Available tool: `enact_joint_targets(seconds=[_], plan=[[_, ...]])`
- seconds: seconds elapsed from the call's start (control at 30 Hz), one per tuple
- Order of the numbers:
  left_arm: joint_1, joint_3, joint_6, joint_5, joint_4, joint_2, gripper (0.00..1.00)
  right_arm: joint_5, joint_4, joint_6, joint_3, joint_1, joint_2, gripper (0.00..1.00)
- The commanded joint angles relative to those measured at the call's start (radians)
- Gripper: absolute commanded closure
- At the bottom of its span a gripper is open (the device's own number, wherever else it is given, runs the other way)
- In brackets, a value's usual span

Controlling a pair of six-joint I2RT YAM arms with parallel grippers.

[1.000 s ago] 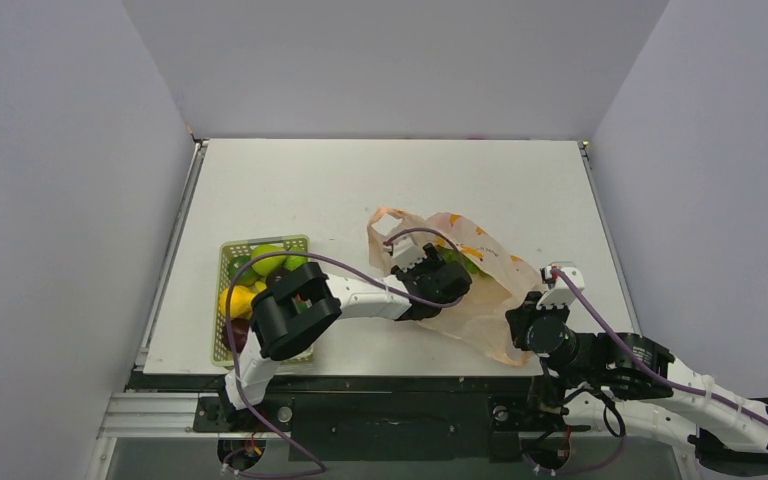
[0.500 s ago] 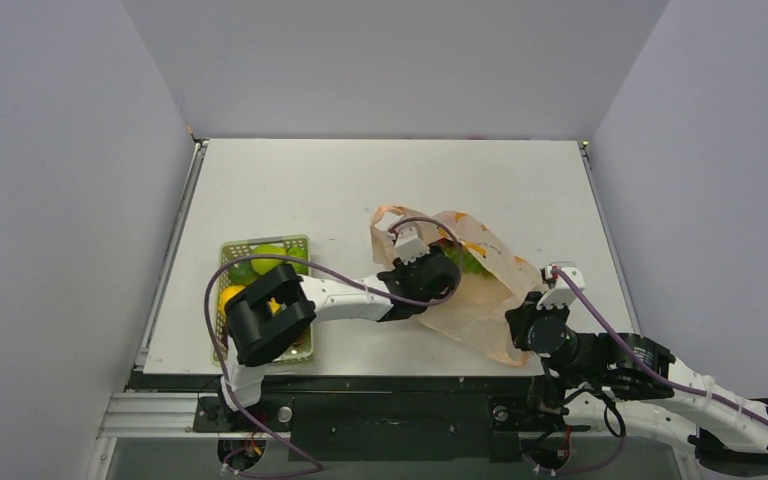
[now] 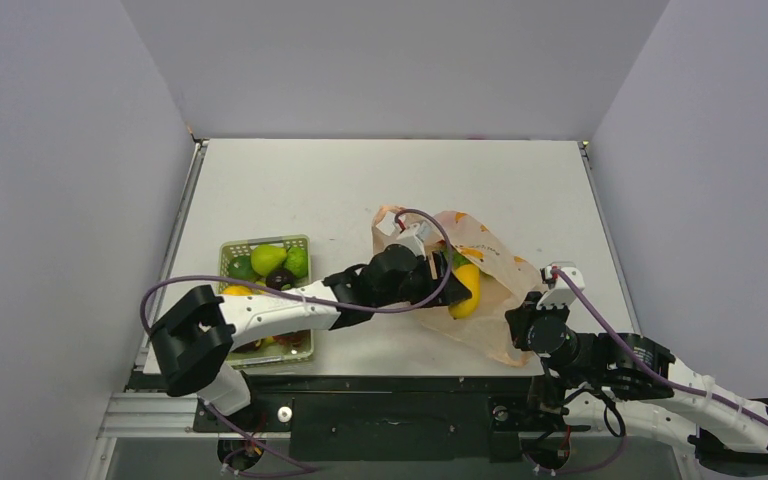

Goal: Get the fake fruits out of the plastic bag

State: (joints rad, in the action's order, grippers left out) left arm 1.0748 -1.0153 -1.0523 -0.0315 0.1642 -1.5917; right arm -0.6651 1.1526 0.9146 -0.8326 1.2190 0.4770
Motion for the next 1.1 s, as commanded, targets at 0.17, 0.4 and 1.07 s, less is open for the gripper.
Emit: enact_joint_targets(seconds=[0.17,0.4,1.07], plan=[[0.019,0.026,0.216,0.234,-0.181,0.345,1.0,-0.017,-0.024,-0.007,0.006,0.007,-0.004,1.0],[0.017,0.011,0.281,-0.056,-0.628,0.615,1.0,-0.019,-0.023,-0.005,0.006,0.008,0.0,1.0],[-0.177,0.081,0.018,-0.664,-1.227,0.712,1.0,-0.025,-0.016,-0.001,0.004,0.007,0.015,1.0]])
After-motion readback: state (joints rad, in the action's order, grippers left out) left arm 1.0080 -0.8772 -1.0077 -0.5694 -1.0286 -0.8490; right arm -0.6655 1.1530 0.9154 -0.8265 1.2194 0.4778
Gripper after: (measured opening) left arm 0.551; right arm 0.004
